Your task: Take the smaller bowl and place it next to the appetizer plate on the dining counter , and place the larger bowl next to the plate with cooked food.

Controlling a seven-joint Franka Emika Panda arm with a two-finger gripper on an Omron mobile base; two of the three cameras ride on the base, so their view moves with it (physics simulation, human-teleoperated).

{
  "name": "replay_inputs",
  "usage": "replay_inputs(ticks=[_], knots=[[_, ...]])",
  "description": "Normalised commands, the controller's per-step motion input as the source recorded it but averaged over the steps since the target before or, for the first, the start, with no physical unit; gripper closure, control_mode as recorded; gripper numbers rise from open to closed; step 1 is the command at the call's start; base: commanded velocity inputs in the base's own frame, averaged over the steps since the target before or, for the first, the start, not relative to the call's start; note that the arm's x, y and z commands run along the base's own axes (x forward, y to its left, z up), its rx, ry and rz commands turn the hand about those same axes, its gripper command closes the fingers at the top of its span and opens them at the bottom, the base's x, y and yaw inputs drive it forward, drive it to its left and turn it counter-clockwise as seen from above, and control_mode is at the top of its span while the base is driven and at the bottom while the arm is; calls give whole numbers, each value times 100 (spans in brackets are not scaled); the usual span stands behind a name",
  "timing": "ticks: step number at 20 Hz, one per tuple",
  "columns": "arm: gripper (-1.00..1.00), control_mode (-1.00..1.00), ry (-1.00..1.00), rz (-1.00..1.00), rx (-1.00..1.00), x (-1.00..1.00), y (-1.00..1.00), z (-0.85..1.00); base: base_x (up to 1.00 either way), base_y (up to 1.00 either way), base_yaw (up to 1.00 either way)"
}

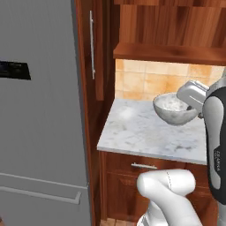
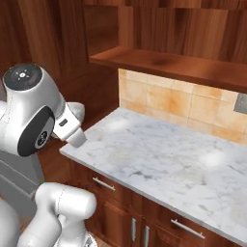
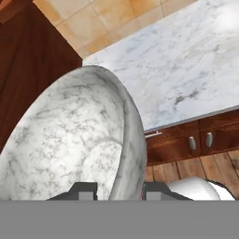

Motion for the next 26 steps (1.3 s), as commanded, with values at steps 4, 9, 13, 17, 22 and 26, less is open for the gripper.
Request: replay_inputs(ticks=[4, 9, 13, 17, 22, 26], knots=[[100, 100, 0, 0, 0, 0, 0, 0, -100, 40, 19], [100, 100, 0, 0, 0, 0, 0, 0, -100, 63, 19], [100, 100, 0, 0, 0, 0, 0, 0, -64, 92, 25], [100, 100, 0, 0, 0, 0, 0, 0, -16, 100, 38], [100, 100, 0, 0, 0, 0, 0, 0, 8, 100, 46], [100, 100, 0, 0, 0, 0, 0, 0, 41, 100, 52]])
